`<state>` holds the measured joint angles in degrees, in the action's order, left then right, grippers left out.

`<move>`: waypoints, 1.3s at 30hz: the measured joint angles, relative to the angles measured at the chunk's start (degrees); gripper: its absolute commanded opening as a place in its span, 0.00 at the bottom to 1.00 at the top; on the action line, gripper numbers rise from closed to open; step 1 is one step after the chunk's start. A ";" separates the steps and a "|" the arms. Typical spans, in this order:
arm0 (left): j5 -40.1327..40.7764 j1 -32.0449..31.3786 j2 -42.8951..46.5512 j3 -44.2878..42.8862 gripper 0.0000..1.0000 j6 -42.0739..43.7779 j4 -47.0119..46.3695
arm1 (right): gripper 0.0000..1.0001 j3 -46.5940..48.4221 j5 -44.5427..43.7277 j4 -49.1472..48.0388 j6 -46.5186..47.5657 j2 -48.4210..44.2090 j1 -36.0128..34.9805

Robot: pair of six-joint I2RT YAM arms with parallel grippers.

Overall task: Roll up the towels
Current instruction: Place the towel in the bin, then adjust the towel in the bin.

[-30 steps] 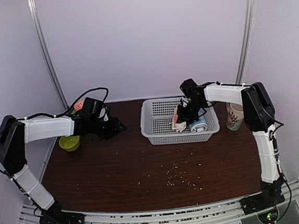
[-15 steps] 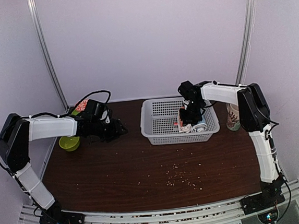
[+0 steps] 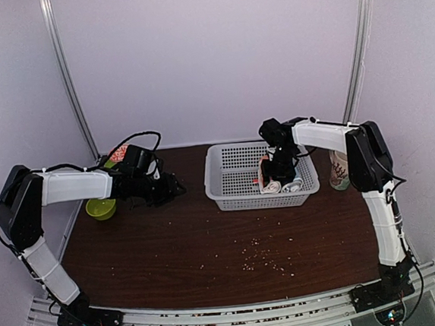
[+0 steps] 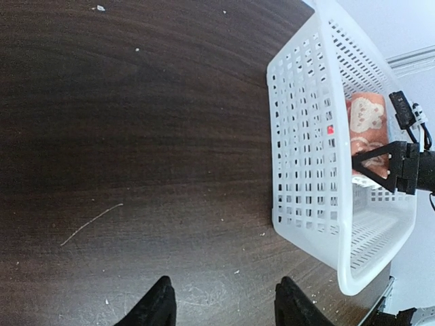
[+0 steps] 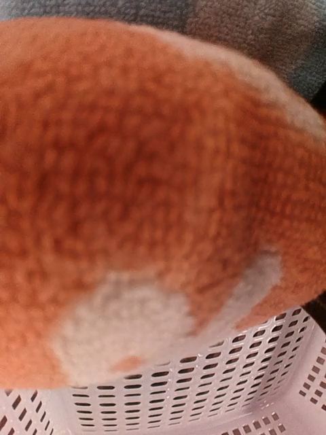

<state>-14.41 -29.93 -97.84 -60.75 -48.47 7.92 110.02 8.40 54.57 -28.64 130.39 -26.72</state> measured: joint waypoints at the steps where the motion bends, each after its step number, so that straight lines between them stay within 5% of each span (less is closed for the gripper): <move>1: 0.00 0.00 0.00 0.02 0.51 -0.07 -0.13 | 0.64 -0.02 -0.11 0.11 -0.04 -0.20 -0.04; 17: -0.81 0.00 0.00 0.13 0.51 -0.13 -0.94 | 0.74 -0.02 -1.46 1.57 -0.04 -8.04 -0.31; 27: -1.05 0.00 0.02 0.17 0.51 -0.42 -1.03 | 0.41 -0.02 2.95 -5.51 -2.89 -11.13 -0.42; 39: -1.22 0.00 0.87 1.25 0.50 -0.52 -1.29 | 0.41 0.00 6.71 -13.62 -7.63 -3.08 0.87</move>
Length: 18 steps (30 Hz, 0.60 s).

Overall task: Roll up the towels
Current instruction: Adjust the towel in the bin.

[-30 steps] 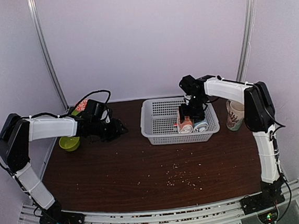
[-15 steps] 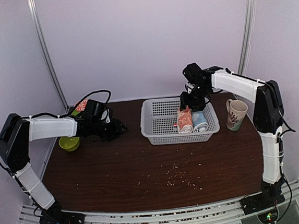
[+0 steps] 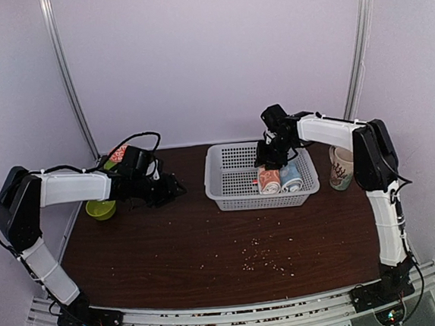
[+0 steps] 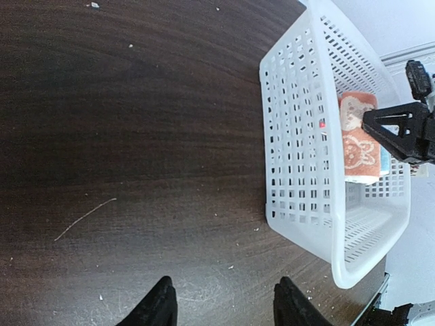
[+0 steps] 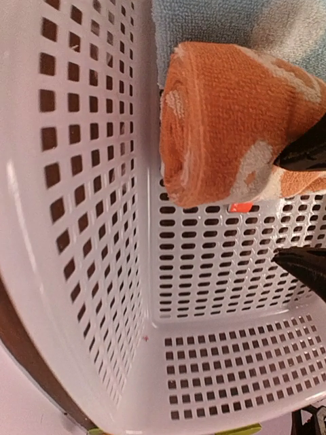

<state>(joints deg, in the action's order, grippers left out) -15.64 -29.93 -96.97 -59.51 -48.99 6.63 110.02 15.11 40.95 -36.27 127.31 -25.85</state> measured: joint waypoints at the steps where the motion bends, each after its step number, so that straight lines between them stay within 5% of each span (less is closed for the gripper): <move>1: 0.00 0.00 0.02 0.04 0.50 0.00 -0.02 | 0.42 0.00 0.11 0.02 0.02 0.85 0.17; 12: 0.07 0.00 1.92 2.16 0.50 0.13 0.50 | 0.66 1.18 2.95 0.61 1.84 1.51 0.44; 18: 0.79 0.00 5.75 2.58 0.50 1.33 1.29 | 0.69 0.02 2.75 1.09 3.78 -8.31 0.26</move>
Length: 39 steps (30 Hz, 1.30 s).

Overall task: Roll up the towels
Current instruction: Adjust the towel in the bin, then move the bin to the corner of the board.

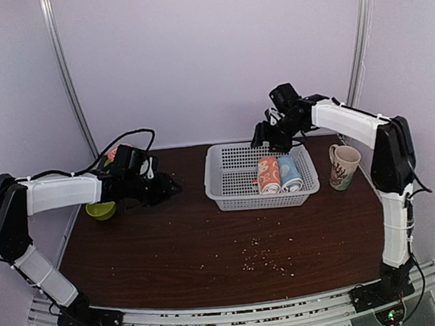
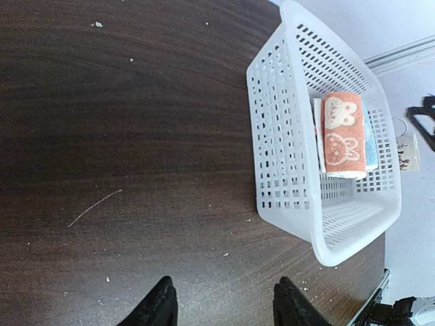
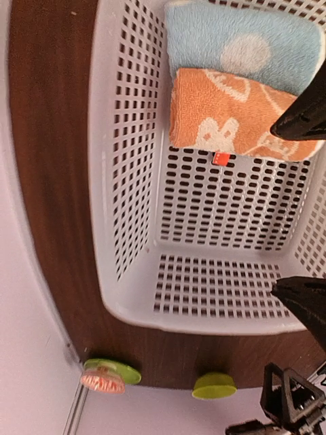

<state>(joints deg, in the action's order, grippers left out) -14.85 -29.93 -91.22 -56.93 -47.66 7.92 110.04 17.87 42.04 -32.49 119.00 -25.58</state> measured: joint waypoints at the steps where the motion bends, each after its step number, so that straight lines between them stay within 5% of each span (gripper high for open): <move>1: 0.20 0.00 0.39 0.00 0.50 0.20 0.09 | 0.69 -1.38 -0.31 -0.61 0.52 -3.52 -0.33; 10: 4.42 0.00 7.02 1.92 0.49 3.69 4.70 | 0.68 -31.06 -6.21 -12.35 4.98 -40.28 -9.77; 15: 7.67 0.00 13.57 6.40 0.48 5.20 6.95 | 0.68 -53.07 -9.09 -20.52 2.25 -49.83 -18.51; 24: 9.86 0.00 16.74 13.79 0.47 3.76 7.13 | 0.75 -76.81 -10.47 -46.84 -17.55 -45.13 -22.01; 33: 9.73 0.00 20.44 18.60 0.46 1.22 6.67 | 0.78 -82.40 -17.64 -75.34 -40.19 -35.26 -23.28; 39: 9.70 0.00 22.21 20.81 0.46 0.44 6.32 | 0.78 -83.52 -24.00 -80.00 -49.05 -30.88 -23.30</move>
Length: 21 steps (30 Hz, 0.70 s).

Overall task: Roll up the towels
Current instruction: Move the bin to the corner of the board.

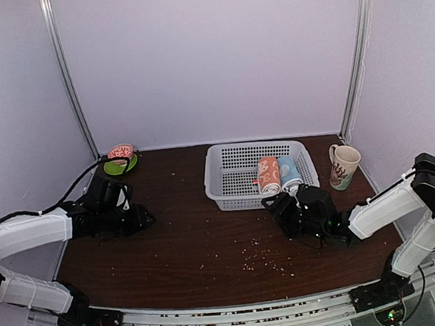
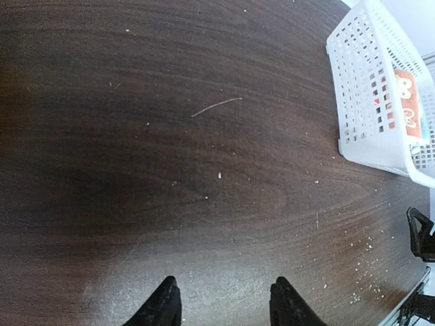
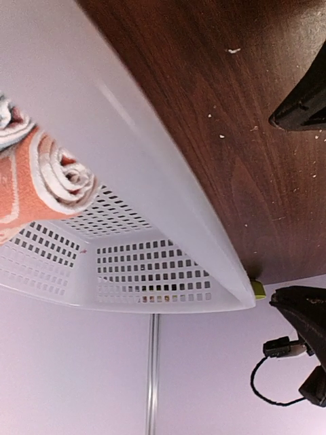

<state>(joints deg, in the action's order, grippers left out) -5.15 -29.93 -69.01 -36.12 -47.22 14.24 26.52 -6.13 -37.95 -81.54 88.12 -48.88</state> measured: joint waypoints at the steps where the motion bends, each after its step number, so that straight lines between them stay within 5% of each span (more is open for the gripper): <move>1: 0.00 0.00 0.00 0.02 0.46 0.00 0.00 | 0.78 0.07 -0.52 -0.33 -0.92 0.33 0.17; 21: -1.46 0.00 -3.98 0.00 0.46 0.22 -2.38 | 0.76 15.02 -0.96 -6.43 -4.66 16.31 10.80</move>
<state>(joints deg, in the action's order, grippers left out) -6.61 -29.93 -72.99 -36.12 -47.00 11.86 41.54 -7.09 -44.38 -86.19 104.42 -38.09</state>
